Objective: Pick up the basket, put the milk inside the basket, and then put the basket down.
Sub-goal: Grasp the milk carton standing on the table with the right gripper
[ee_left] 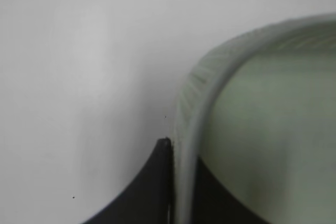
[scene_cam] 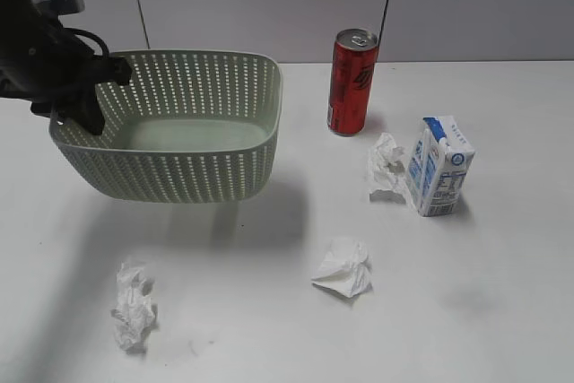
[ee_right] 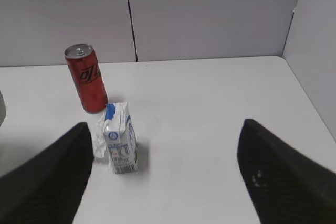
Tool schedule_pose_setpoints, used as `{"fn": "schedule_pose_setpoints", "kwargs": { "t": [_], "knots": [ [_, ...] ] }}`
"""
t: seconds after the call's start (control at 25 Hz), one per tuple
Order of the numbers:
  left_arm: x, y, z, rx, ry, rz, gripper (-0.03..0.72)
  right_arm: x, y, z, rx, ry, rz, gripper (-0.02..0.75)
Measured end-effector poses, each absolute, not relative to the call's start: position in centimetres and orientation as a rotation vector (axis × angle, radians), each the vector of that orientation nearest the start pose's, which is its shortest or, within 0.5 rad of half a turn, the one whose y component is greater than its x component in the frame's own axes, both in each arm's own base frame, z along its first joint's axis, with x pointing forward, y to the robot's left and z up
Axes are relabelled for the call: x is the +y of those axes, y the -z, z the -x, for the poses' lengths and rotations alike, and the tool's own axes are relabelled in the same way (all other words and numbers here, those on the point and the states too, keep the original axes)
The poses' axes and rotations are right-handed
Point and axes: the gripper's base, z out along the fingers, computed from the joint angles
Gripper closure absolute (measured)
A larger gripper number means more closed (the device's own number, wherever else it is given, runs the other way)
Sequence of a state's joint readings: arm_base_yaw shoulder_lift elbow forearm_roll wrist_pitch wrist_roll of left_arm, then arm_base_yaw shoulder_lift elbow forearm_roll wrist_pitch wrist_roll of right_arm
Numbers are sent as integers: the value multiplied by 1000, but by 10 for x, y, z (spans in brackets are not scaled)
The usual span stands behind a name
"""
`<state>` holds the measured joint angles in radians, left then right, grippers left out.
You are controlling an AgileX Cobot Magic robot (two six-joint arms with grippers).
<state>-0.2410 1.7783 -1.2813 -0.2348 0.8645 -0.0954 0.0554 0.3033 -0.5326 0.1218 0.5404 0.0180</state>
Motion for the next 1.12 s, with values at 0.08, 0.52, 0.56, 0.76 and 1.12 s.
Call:
{"fn": "schedule_pose_setpoints", "kwargs": {
  "t": [0.08, 0.52, 0.56, 0.76, 1.12],
  "knots": [
    [-102, -226, -347, 2866, 356, -28, 703, 11, -324, -86, 1848, -175, 4, 84],
    [-102, -226, -347, 2870, 357, -28, 703, 38, -324, -230, 2269, -212, 193, 108],
    [-102, -226, -347, 2870, 357, -28, 703, 44, -325, -241, 2292, -223, 220, 110],
    [-102, -226, -347, 2870, 358, -28, 703, 77, -314, -293, 2467, -291, 268, 115],
    [-102, -226, -347, 2870, 360, -27, 703, 100, -255, -364, 2756, -297, 267, 125]
  ]
}}
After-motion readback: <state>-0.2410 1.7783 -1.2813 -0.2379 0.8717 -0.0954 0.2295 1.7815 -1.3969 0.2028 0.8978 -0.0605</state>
